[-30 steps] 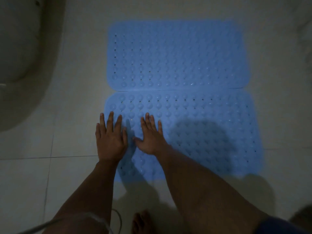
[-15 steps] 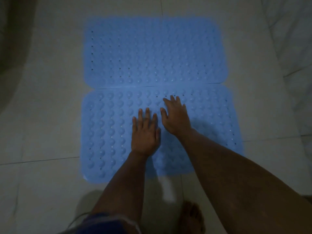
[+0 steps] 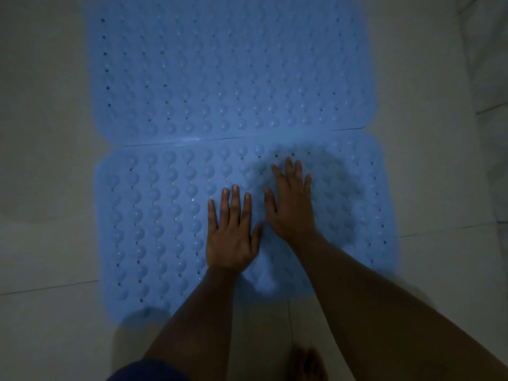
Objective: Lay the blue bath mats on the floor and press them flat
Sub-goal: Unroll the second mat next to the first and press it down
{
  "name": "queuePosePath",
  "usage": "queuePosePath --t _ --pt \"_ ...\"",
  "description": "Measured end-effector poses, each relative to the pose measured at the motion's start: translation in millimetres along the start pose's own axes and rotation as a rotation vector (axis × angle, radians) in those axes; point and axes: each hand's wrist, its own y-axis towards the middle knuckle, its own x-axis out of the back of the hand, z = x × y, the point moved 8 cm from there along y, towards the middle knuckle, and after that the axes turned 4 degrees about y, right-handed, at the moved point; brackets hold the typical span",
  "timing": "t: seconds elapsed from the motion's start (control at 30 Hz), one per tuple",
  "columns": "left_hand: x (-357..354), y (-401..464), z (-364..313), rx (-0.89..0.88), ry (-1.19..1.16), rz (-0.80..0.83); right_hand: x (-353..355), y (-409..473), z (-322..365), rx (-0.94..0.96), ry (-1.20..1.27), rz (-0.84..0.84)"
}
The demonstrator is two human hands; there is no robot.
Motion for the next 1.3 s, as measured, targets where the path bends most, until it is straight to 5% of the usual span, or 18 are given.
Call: queuePosePath --t 0.17,0.3,0.4,0.6,0.87,1.3 --pt "7 0 0 0.029 -0.036 0.025 28 -14 -10 -0.106 -0.049 -0.061" --pt "27 11 -7 0.095 -0.085 0.172 46 -29 -10 -0.149 -0.034 0.162" --pt "53 13 -1 0.119 -0.048 0.09 34 -40 -9 -0.131 -0.026 0.319" --pt "47 1 5 0.056 -0.033 -0.016 -9 -45 -9 0.083 -0.139 0.21" --pt "28 9 7 0.043 0.019 -0.025 -23 -48 -9 0.099 -0.163 0.101" --pt "21 19 -1 0.007 0.01 -0.093 -29 -46 -14 0.077 -0.184 0.159"
